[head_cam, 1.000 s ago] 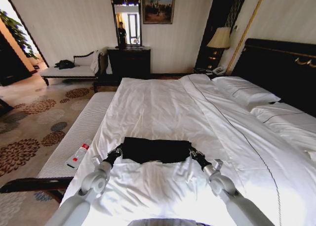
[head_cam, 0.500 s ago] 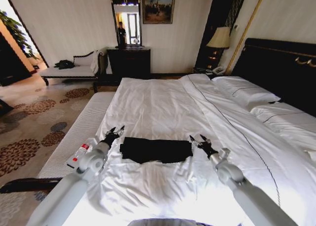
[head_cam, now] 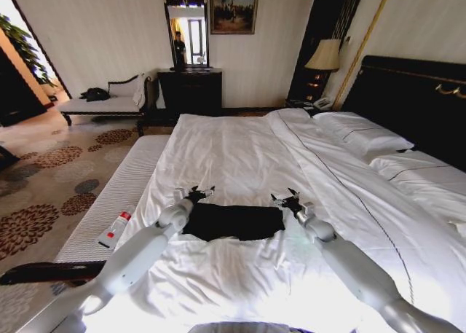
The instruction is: Fold the clothes on the bed.
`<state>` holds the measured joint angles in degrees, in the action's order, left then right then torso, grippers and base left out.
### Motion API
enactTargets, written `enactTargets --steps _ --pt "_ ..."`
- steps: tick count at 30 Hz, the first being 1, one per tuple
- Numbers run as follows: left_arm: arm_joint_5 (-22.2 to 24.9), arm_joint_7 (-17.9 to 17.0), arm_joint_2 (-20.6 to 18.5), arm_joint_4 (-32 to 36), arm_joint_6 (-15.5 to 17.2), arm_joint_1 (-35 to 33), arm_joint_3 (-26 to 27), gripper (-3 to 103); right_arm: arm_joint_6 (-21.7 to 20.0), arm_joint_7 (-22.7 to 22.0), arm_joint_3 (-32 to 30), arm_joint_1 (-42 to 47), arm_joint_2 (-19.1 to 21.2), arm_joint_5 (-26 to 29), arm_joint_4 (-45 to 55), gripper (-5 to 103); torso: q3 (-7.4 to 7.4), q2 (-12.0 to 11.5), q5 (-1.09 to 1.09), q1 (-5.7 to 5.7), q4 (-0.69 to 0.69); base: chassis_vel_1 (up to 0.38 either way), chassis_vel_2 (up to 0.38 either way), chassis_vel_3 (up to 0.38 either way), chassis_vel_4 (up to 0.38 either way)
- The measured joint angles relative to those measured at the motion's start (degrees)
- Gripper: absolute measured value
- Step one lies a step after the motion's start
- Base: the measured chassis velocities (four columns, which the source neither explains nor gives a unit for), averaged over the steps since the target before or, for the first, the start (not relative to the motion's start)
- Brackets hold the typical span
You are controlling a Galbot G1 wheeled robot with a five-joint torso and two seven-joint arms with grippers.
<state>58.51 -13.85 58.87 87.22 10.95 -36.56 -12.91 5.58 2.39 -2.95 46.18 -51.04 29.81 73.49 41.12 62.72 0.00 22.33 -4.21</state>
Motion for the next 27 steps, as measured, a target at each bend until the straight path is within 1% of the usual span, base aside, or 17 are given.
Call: enactTargets --steps 4,6,9,13,14,17,18,21,24,27 --pt "0.14 0.67 -0.56 1.66 -0.05 -2.07 -0.67 100 0.97 0.97 0.33 0.95 -0.33 -0.80 -0.21 100 -0.01 0.00 -0.02 -0.02 0.01 0.000 0.000 0.000 0.000" --pt "-0.04 0.93 -1.36 3.09 -0.16 -4.27 -0.38 100 1.69 1.56 0.18 3.16 -0.45 -2.08 1.05 100 -0.01 0.00 0.00 -0.03 0.00 0.000 0.000 0.000 0.000" --pt "-0.12 0.97 -1.90 4.09 -0.22 -5.59 0.15 100 2.03 1.77 0.02 4.38 -0.44 -2.67 2.03 100 -0.02 0.00 -0.01 -0.04 0.00 0.000 0.000 0.000 0.000" --pt "-0.18 0.97 -4.04 8.02 -0.35 -9.85 2.73 100 2.36 1.95 -0.94 7.89 0.17 -3.71 5.80 100 -0.02 0.00 -0.01 -0.03 0.00 0.000 0.000 0.000 0.000" --pt "-0.18 0.97 -4.04 8.02 -0.35 -9.85 2.73 100 2.36 1.95 -0.94 7.89 0.17 -3.71 5.80 100 -0.02 0.00 -0.01 -0.03 0.00 0.000 0.000 0.000 0.000" --pt "-0.05 0.70 -6.41 12.06 -0.44 -13.17 4.90 100 2.35 1.76 -2.16 10.09 0.49 -3.89 8.74 100 -0.02 0.01 -0.01 -0.04 0.01 0.000 0.000 0.000 0.000" --pt "-0.05 0.70 -6.41 12.06 -0.44 -13.17 4.90 100 2.35 1.76 -2.16 10.09 0.49 -3.89 8.74 100 -0.02 0.01 -0.01 -0.04 0.01 0.000 0.000 0.000 0.000" --pt "0.16 0.50 -7.98 15.36 -0.50 -16.14 7.00 100 2.23 1.50 -3.29 12.30 0.61 -3.88 11.36 100 -0.02 0.02 -0.01 -0.04 0.00 0.000 0.000 0.000 0.000" --pt "0.11 0.46 -8.71 16.56 -0.51 -18.01 8.08 100 2.22 1.48 -3.77 13.91 0.68 -4.30 12.52 100 -0.03 0.02 -0.01 -0.04 0.01 0.000 0.000 0.000 0.000" --pt "-0.56 0.48 -9.37 17.65 -0.62 -20.80 9.33 100 2.54 1.54 -4.22 17.14 0.73 -5.59 13.40 100 -0.02 0.02 0.00 -0.04 0.00 0.000 0.000 0.000 0.000"
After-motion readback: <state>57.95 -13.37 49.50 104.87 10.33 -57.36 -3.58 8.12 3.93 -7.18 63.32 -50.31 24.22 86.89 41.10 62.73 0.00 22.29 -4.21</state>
